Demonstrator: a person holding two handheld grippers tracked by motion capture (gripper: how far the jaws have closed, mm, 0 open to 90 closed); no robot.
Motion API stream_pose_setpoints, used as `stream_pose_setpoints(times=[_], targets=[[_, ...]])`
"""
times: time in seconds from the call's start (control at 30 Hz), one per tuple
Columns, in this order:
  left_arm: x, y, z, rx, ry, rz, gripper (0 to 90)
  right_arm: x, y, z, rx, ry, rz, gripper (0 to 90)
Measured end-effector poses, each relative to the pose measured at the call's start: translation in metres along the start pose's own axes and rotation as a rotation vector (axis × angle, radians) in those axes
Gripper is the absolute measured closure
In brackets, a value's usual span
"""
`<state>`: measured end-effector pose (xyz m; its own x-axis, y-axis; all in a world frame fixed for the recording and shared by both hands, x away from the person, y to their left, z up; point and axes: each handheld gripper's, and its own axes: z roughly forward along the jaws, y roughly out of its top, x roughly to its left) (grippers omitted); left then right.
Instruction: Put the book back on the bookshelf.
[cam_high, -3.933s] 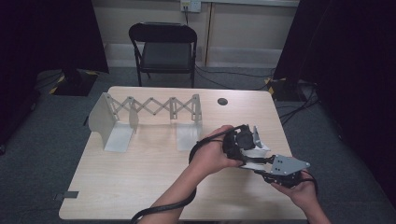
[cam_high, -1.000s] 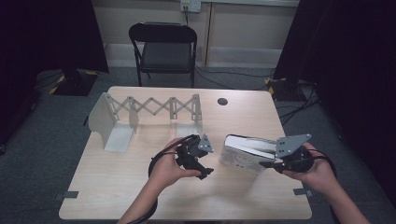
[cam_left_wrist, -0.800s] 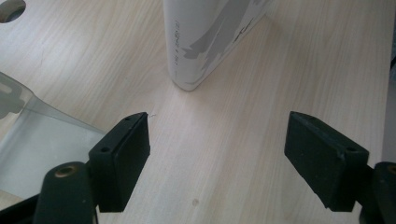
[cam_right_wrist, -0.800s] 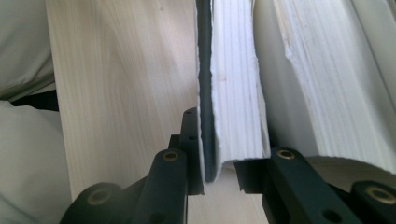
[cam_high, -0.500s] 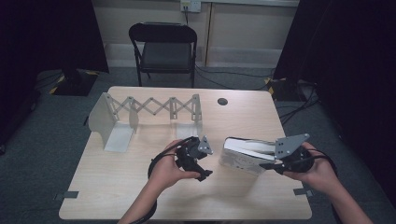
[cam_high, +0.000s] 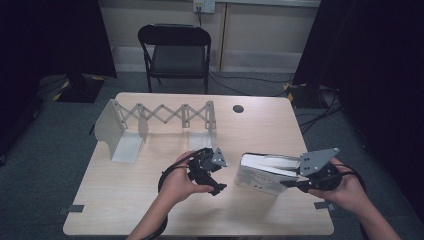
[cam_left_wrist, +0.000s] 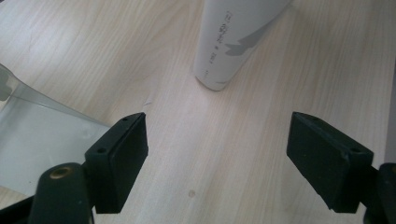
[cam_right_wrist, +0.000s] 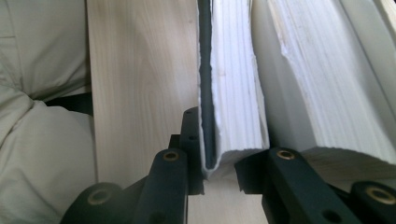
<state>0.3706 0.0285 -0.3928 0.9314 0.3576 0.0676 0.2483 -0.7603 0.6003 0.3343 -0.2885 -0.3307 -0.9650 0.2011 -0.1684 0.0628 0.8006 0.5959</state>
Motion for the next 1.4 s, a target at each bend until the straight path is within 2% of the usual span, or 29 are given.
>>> stream_pose_setpoints(times=[0.47, 0.63, 0.77, 0.9, 1.0, 1.23, 1.4], targets=[[0.001, 0.005, -0.001, -0.007, -0.022, -0.005, 20.7, 0.009, -0.005, -0.008, -0.010, 0.031, -0.010, 76.0], [0.000, 0.011, -0.002, -0.012, -0.032, 0.006, 21.0, 0.007, -0.014, -0.008, -0.032, 0.029, 0.035, 75.9], [0.000, 0.014, -0.003, -0.016, -0.036, 0.009, 21.0, 0.006, -0.013, -0.008, -0.028, 0.030, 0.040, 75.9], [0.001, 0.019, -0.005, -0.030, -0.043, 0.016, 21.0, 0.002, -0.014, -0.008, -0.031, 0.027, 0.071, 75.8], [0.000, 0.027, -0.007, -0.034, -0.049, 0.032, 21.0, 0.001, -0.014, -0.008, -0.031, 0.032, 0.069, 75.8], [0.000, 0.039, -0.008, -0.039, -0.081, 0.033, 21.0, 0.000, -0.014, -0.008, -0.025, 0.035, 0.073, 75.6], [0.000, 0.047, -0.011, -0.044, -0.083, 0.047, 21.1, -0.002, -0.013, -0.008, -0.010, 0.041, 0.087, 75.4]])
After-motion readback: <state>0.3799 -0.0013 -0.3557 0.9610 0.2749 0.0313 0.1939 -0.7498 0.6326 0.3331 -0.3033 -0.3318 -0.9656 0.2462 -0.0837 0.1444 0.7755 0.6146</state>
